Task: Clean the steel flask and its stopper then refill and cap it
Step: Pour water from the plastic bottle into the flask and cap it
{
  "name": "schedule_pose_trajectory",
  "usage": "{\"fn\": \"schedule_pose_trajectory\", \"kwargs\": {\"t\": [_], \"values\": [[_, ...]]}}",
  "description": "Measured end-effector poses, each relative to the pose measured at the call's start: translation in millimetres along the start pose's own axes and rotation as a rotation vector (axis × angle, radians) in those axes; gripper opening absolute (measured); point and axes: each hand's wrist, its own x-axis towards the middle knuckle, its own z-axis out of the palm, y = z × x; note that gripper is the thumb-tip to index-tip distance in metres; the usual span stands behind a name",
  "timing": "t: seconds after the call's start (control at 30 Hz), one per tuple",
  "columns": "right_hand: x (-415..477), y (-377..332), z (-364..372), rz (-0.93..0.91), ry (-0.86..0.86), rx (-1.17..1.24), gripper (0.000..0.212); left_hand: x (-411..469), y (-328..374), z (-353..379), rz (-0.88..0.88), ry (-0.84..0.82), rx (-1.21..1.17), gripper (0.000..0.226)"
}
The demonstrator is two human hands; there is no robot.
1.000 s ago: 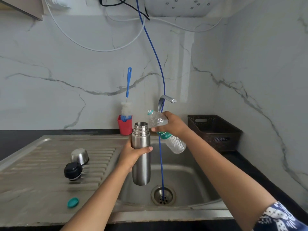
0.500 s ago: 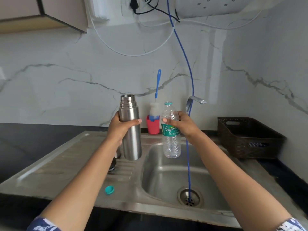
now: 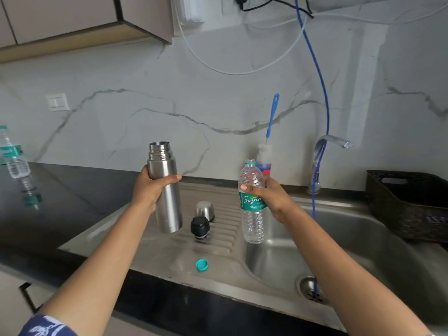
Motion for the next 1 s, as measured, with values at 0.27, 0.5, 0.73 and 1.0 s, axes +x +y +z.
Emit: {"fn": "schedule_pose_trajectory", "kwargs": {"t": [0.27, 0.5, 0.73, 1.0], "values": [[11.4, 17.2, 16.2, 0.033, -0.007, 0.023, 0.096, 3.6, -27.7, -14.0, -0.055, 0.045, 0.025, 0.065], [16.4, 22.8, 18.3, 0.045, -0.013, 0.013, 0.103, 6.6, -38.9, -17.3, -0.054, 0.049, 0.004, 0.063], [14.6, 28.7, 28.1, 0.065, -0.012, 0.046, 0.092, 9.4, -42.7, -23.0, -0.074, 0.052, -0.015, 0.06], [13.4, 24.9, 33.2, 0.076, -0.009, 0.044, 0.08, 11.2, -44.8, -26.1, -0.063, 0.026, 0.035, 0.06]]}}
